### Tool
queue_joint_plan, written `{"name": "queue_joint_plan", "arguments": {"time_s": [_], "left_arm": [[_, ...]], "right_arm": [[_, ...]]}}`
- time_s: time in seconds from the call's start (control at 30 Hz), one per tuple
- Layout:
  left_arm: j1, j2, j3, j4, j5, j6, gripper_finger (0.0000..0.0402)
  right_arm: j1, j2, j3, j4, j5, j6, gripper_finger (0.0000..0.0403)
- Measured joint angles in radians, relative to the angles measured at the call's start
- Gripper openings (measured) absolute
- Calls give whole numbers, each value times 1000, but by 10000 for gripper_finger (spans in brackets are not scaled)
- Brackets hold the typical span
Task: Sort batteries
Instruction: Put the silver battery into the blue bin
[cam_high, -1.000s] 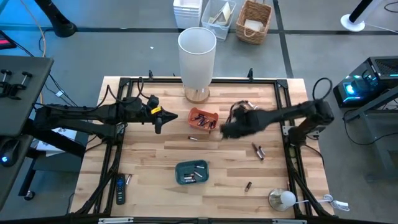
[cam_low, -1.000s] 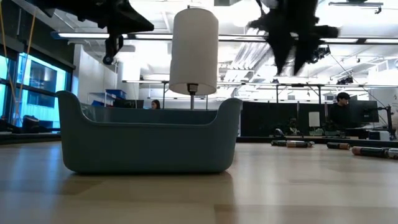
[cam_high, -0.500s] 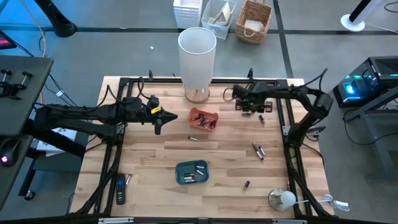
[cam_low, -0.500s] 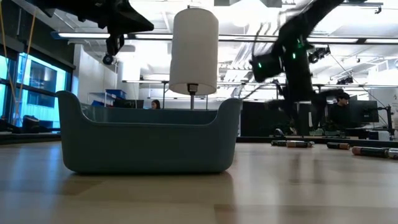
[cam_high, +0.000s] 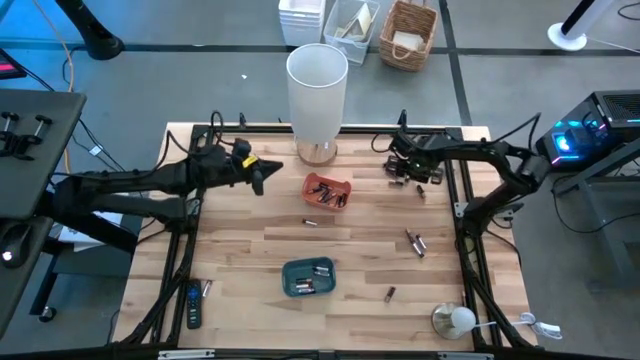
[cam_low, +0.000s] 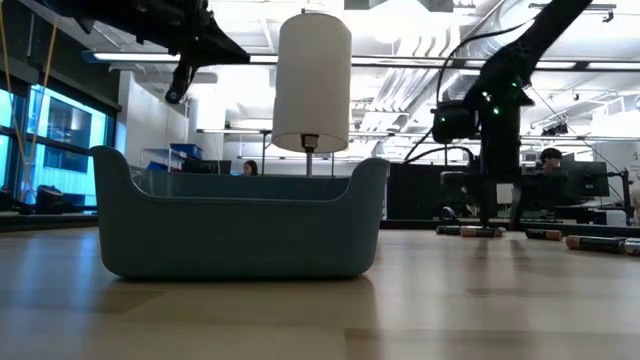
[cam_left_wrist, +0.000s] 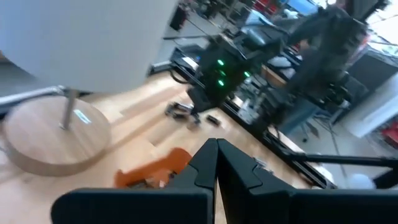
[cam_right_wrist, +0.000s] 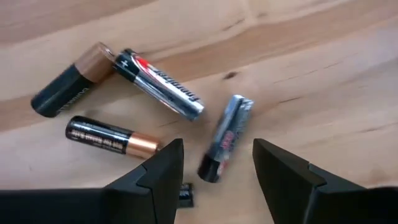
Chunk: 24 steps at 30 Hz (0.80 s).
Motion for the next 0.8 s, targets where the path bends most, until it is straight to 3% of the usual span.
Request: {"name": "queue_joint_plan", "arguments": {"time_s": [0.23,0.4,0.5,0.63,0.8], "left_arm": [[109,0,0,0,99,94,0],[169,4,0,-1,114,153,0],[205,4,0,1,125,159,0],[248,4,0,1,144,160,0],[287,4,0,23,144,157,0]], "right_arm": [[25,-14,-72,48,19,150,187],[26,-12,-76,57,49,173,178],[10,-11,-76,56,53,184,142],[1,-11,-78,51,57,107,39],[5,-15,-68,49,68,48,34]]}}
